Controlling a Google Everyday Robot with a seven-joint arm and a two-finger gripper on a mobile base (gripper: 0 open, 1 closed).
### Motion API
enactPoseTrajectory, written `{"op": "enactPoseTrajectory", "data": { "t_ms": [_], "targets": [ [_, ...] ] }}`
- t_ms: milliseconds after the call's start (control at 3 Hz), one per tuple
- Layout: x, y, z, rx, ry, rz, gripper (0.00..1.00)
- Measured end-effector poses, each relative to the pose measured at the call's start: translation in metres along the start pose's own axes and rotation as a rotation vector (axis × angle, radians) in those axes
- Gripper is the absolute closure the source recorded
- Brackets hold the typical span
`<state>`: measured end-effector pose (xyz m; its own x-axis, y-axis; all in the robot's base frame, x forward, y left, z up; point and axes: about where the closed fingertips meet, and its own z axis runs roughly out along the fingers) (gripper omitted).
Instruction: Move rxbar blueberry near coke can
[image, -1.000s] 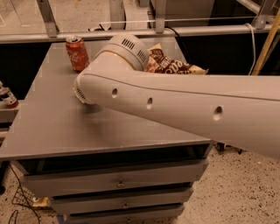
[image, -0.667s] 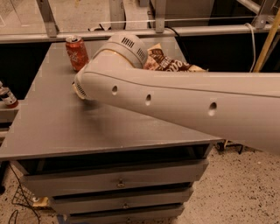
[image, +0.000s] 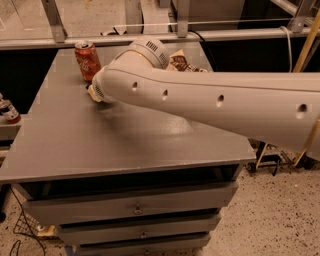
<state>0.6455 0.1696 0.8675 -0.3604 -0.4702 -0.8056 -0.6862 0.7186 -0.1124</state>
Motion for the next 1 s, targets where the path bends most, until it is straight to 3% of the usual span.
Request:
{"op": "enactPoseTrajectory", "data": {
  "t_ms": [333, 667, 1000],
  "targets": [
    [0.009, -0.018, 0.028, -0.014, 0.002, 0.049, 1.00],
    [0.018, -0.036, 0.049, -0.028, -0.001, 0.114, 0.90],
    [0.017, -0.038, 0.050, -0.032, 0.000, 0.124, 0.67]
  ]
}}
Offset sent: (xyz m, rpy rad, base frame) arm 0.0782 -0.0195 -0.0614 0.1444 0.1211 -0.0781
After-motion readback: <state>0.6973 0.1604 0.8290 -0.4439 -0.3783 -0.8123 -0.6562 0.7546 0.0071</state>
